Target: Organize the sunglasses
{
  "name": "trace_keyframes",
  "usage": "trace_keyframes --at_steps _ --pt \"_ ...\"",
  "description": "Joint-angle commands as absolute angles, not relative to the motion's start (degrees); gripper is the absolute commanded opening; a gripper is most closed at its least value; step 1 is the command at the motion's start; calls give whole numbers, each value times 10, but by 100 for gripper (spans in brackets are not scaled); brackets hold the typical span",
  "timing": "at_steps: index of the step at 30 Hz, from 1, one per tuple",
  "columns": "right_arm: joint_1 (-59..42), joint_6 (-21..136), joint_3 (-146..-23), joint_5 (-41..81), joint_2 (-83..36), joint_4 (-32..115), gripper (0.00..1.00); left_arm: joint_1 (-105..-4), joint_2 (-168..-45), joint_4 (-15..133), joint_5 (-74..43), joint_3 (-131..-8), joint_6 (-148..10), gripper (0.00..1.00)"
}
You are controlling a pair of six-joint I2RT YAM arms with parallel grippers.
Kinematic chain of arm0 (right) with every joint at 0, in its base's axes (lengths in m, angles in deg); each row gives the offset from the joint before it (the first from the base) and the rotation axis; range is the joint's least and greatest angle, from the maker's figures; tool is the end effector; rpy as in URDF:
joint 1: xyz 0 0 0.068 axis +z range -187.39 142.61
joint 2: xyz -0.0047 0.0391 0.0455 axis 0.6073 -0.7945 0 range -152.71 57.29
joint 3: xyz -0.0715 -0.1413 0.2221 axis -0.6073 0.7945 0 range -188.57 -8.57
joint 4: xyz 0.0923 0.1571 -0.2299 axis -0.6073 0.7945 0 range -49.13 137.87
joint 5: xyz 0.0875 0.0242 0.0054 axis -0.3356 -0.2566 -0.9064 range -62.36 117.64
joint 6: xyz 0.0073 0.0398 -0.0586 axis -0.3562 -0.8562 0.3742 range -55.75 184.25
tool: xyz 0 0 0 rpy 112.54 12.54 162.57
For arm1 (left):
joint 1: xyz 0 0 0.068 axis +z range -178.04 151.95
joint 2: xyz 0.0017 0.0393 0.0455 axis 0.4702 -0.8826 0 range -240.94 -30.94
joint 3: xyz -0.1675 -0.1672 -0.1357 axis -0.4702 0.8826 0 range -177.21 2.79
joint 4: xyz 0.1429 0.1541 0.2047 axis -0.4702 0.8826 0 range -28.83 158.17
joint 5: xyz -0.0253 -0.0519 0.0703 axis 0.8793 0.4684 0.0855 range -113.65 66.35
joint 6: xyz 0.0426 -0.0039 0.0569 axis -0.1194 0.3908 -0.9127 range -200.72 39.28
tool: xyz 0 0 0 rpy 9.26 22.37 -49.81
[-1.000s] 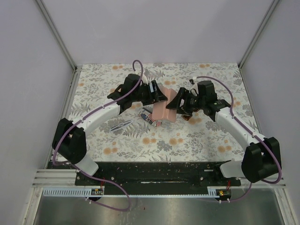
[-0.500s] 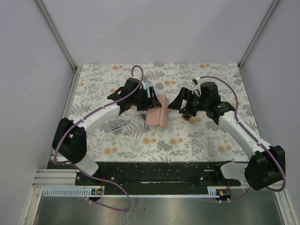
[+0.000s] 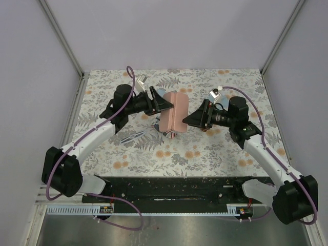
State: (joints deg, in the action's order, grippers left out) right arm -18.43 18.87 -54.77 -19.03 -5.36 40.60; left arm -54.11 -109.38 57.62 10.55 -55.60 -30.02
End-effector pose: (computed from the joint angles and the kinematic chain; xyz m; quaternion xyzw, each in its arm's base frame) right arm 0.2632 0.1354 0.2947 -0.0639 0.7691 0.5617 0.2980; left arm 0.3152 -0.1908 0.2982 0.0085 0.7857 -0.5397 0.3021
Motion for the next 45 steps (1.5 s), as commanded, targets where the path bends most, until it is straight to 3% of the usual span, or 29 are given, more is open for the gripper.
trace_keyframes --at_steps 1,4,7,11,16,17,19,20,21,25,28,35,45 --pt "-187 131 -540 -253 -62 288 99 -542 -1065 478 163 -554 -255 17" --pt "-186 108 -531 -261 -63 251 99 -542 -1062 472 164 -549 -250 18" --pt "-185 84 -529 -269 -66 205 90 -542 -1065 438 177 -536 -226 18" --pt "-186 47 -528 -279 -80 158 64 -543 -1068 407 184 -520 -209 21" --pt "-185 1 -521 -283 -95 100 25 -551 -1066 391 182 -513 -202 33" --pt "-185 -4 -521 -283 -99 94 18 -552 -1065 394 181 -514 -204 39" --pt "-185 -10 -523 -283 -100 91 4 -552 -1062 418 168 -518 -213 69" --pt "-185 -10 -523 -282 -99 92 0 -552 -1060 442 158 -521 -227 80" --pt "-185 -11 -523 -282 -99 96 0 -551 -1057 475 141 -528 -242 88" --pt "-185 4 -518 -269 -88 134 0 -550 -1048 592 98 -558 -311 99" --pt "-184 28 -515 -254 -82 174 0 -544 -1043 666 55 -576 -346 99" --pt "-186 220 -553 -103 -79 506 0 -541 -1030 785 -44 -591 -416 99" --pt "-185 273 -548 -23 -160 549 0 -541 -998 819 -118 -536 -462 99"
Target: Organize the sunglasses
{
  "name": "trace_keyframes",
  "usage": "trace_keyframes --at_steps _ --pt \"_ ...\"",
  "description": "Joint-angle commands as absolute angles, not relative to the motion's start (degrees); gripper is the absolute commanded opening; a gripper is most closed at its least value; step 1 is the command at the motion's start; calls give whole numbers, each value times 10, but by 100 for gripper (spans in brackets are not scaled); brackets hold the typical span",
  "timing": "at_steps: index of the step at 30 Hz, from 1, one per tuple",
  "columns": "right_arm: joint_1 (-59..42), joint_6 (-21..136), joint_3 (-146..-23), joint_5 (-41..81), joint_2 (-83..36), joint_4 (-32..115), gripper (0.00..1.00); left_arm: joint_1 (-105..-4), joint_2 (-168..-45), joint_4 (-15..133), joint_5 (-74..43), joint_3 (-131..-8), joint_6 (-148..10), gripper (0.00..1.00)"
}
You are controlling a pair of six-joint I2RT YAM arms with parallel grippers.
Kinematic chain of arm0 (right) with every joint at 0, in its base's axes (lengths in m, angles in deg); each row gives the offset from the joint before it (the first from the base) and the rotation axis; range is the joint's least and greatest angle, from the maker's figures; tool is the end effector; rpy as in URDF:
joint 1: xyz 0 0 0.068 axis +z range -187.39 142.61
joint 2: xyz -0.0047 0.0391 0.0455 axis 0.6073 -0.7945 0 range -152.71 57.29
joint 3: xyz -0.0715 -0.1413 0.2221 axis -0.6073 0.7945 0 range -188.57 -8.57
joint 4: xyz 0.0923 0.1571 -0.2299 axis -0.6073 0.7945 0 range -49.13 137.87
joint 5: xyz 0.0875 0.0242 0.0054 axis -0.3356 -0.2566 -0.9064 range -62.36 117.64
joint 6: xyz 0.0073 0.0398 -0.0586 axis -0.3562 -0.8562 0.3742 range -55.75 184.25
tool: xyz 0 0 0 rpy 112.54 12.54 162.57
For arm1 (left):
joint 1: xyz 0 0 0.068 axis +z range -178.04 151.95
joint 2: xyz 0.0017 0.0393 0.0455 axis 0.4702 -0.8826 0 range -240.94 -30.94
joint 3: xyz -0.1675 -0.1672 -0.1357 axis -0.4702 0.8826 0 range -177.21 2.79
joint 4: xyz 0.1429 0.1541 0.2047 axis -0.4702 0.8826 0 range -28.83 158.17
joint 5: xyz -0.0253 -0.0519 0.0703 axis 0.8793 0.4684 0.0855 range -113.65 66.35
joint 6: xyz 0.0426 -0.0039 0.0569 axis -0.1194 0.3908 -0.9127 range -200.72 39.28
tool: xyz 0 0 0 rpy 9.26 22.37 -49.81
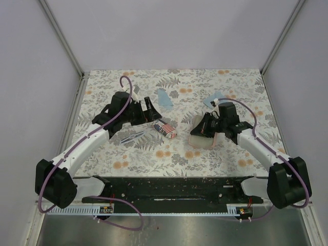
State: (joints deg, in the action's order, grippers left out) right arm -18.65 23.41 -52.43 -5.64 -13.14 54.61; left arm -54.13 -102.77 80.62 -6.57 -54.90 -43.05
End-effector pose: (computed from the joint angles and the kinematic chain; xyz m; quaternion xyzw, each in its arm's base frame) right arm 0.2753 0.1273 0.2115 0.0485 0.8764 0.4256 0.2202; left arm 0.2898 -0.1610 0.2825 -0.0182 0.8741 -0.3579 0.3279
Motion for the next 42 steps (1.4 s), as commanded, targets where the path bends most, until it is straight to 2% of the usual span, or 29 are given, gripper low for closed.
trace_keyframes --at_steps 1,7,8,10,11,13,22,29,34,37,40,42 --pt "-184 273 -550 -26 -173 544 0 -541 -997 826 -126 -533 -463 99" --pt "-151 264 -578 -50 -248 507 0 -541 -993 848 -162 -522 -472 98" --pt "-141 264 -588 -51 -259 506 6 -541 -994 848 -163 -521 -472 98" --pt "-131 265 -603 -58 -277 508 60 -541 -1000 849 -161 -522 -475 98" --pt "-131 265 -607 -57 -279 509 69 -541 -1003 850 -160 -523 -476 97" --pt "-130 269 -608 -37 -268 516 74 -541 -1008 852 -161 -525 -476 97" --pt "-130 333 -611 119 -202 624 71 -562 -1039 849 -175 -523 -473 95" --pt "-132 274 -574 311 -132 685 64 -625 -1092 848 -219 -545 -462 93" --pt "-137 229 -545 404 -77 722 62 -654 -1141 844 -226 -573 -450 91" --pt "-139 213 -536 435 -53 753 61 -676 -1172 831 -224 -594 -444 90" --pt "-141 204 -530 458 -33 777 60 -691 -1210 809 -214 -606 -428 82" --pt "-140 207 -525 456 -14 781 59 -693 -1237 809 -233 -609 -395 81"
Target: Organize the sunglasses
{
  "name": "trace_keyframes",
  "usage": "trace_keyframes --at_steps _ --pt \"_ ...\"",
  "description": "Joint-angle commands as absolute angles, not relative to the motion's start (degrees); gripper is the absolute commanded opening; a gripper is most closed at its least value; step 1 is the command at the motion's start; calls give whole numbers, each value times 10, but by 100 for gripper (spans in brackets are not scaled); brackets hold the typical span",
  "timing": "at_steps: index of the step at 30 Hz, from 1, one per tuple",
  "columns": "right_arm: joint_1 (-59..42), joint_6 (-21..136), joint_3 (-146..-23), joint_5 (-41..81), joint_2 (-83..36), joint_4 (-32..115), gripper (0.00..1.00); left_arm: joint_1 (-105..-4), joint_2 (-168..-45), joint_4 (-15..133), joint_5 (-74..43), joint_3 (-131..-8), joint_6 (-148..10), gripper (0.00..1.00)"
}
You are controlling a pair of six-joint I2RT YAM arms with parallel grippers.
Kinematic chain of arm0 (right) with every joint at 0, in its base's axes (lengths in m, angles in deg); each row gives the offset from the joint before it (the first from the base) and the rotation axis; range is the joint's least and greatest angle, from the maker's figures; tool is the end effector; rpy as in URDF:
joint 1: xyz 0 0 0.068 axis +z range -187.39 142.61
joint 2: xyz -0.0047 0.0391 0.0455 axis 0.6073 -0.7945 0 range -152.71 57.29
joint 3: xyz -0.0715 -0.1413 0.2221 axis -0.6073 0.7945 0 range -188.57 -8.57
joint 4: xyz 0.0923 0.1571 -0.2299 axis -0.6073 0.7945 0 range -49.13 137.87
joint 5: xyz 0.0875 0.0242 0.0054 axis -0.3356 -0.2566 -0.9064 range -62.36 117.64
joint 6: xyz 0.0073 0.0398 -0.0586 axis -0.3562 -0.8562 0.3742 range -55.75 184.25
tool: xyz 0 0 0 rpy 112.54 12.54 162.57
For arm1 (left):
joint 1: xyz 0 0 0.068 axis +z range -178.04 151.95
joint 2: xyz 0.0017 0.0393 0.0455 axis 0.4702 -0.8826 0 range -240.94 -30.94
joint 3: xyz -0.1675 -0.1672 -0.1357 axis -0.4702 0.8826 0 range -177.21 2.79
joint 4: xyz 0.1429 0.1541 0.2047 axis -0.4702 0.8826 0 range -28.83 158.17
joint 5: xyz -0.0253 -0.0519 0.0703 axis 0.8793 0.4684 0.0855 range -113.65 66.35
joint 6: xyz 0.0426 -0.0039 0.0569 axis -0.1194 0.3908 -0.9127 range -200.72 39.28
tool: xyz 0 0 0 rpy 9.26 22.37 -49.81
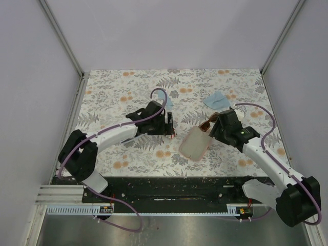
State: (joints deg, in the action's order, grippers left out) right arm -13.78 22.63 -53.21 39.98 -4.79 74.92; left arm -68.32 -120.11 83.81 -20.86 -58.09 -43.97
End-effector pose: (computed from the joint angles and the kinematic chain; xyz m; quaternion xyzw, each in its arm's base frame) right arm 0.2453 0.0935 0.2176 0.1819 0.9215 0.0913 0.3308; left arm 0.2833 -0.2437 0.1953 0.0371 0.9415 -0.2261 0.2473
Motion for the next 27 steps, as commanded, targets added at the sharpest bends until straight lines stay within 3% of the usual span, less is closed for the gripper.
trace_keyframes --at_steps 1,6,11,15,27 --pt "-140 208 -523 453 -6 782 59 -693 -1252 806 -234 -610 -376 81" --pt "-140 203 -513 438 33 788 59 -695 -1331 770 -183 -636 -338 72" --pt "-140 202 -508 439 53 794 60 -685 -1405 780 -221 -694 -322 72" --pt "-140 208 -515 432 53 795 60 -622 -1456 781 -216 -743 -317 70" --pt "-140 211 -523 419 49 800 60 -564 -1384 870 -277 -819 -404 72"
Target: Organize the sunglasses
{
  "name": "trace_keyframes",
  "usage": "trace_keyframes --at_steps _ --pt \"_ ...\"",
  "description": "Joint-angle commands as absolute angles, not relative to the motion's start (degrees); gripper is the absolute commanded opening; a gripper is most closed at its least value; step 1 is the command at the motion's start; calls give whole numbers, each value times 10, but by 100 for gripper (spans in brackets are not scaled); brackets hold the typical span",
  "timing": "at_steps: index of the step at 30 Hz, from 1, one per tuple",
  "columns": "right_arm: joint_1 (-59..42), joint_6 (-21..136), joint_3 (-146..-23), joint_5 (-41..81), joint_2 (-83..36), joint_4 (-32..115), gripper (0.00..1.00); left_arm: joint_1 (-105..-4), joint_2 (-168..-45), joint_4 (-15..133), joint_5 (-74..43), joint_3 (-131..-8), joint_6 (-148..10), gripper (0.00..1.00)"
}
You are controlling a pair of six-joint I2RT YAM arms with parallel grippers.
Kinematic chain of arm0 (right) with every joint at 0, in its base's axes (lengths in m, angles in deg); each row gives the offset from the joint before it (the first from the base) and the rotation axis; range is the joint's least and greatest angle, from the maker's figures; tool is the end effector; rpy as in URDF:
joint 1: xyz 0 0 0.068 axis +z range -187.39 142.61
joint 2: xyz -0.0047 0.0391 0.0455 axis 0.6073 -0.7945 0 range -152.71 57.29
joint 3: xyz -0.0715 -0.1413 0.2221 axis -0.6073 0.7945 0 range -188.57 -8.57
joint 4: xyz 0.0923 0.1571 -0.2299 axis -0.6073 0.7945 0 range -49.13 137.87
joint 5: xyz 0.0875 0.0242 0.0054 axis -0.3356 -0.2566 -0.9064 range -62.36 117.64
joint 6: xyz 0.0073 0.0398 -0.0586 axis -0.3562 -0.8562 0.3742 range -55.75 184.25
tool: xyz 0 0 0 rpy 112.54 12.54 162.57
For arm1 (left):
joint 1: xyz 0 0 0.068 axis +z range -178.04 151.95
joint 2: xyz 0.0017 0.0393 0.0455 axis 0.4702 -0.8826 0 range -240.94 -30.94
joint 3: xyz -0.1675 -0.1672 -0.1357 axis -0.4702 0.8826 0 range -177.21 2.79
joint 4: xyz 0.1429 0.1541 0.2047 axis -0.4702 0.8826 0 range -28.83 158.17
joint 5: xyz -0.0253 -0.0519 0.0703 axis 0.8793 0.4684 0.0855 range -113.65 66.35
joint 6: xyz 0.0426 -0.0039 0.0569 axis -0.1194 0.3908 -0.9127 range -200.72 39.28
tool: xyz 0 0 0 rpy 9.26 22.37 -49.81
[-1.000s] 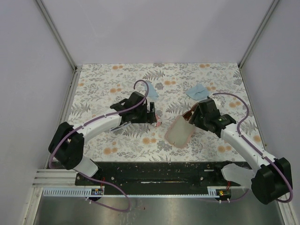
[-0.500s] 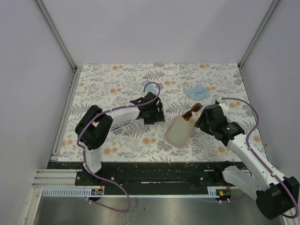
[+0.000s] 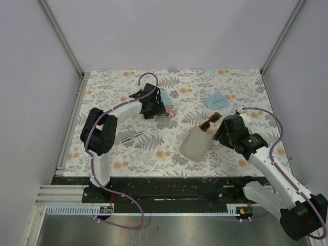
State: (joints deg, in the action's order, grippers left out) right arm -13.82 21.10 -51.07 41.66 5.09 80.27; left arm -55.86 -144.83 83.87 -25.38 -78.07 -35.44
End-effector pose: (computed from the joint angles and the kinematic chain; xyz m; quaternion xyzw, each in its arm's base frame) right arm 0.2155 0.0785 0.2353 0.2001 0.9092 0.0953 0.3525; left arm 0.4148 -0.2168 0.1437 -0.1495 0.9437 -0.1638 0.2453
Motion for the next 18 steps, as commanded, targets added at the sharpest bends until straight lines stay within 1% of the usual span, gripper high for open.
trace_keyframes --at_steps 1,6,9,12,13,15,18 --pt "-140 212 -525 417 42 798 60 -564 -1374 874 -278 -826 -412 72" --pt "-140 217 -541 399 18 785 60 -556 -1384 906 -329 -893 -455 73" --pt "-140 221 -548 391 10 779 60 -556 -1421 916 -373 -960 -483 73" --pt "-140 222 -556 388 2 778 60 -555 -1483 929 -408 -1045 -507 72" --pt "-140 224 -559 385 1 776 60 -555 -1507 937 -411 -1078 -513 74" --pt "-140 228 -564 383 0 776 60 -555 -1548 959 -422 -1142 -515 81" --pt "-140 231 -570 381 2 776 61 -555 -1604 969 -423 -1213 -519 85"
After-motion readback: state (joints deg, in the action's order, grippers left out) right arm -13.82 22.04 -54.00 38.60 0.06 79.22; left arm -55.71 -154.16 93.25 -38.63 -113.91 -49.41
